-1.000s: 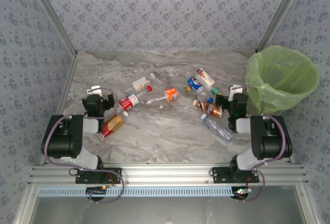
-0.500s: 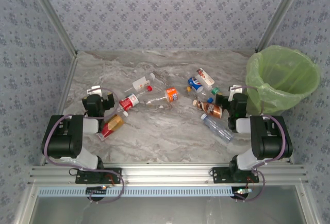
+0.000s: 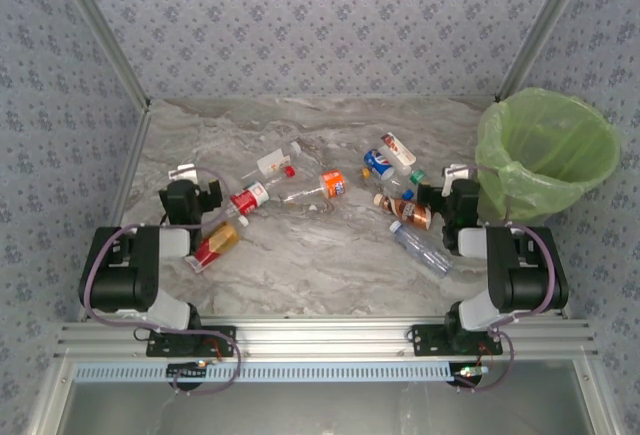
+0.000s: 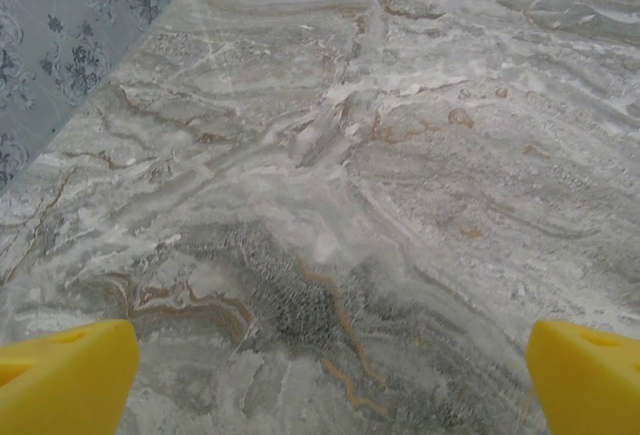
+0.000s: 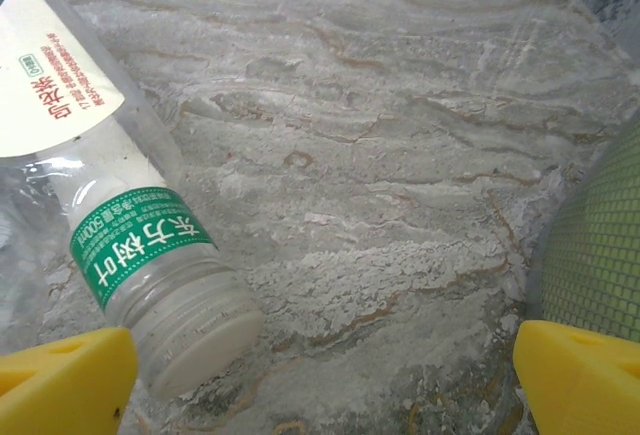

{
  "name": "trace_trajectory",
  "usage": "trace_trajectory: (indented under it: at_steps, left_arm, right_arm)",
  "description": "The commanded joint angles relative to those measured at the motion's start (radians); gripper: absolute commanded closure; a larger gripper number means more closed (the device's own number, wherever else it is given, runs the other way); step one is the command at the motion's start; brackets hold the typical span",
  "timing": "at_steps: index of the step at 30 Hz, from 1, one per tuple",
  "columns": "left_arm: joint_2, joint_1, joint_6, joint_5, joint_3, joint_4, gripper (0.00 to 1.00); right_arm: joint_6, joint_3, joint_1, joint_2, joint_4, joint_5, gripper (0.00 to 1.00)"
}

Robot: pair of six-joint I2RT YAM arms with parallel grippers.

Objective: Put the plastic bottles in the bin

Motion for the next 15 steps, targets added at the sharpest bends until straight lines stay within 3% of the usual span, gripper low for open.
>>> trace_trajectory:
  at_steps: [1,6,12,15]
  left_arm:
    - [-0.057,0.005,0.023,0.021,0.042,-0.083,0.01]
    - [-0.119,0.006,0.015,0.003,0.05,-0.143,0.01]
    - [-0.215,0.004,-0.04,-0.001,0.119,-0.327,0.01]
    - [-0.287,0.0,-0.102,-0.016,0.151,-0.432,0.01]
  right_arm:
    - [-0.062,0.126,0.028,-0.042,-0.2,-0.053,0.01]
    - [-0.125,0.207,0.081,-0.041,-0.324,-0.042,0.01]
    - [-0.1,0.27,0.112,-0.079,-0.42,-0.019,0.01]
    - [-0.078,0.326,0.137,-0.12,-0.548,-0.02,0.01]
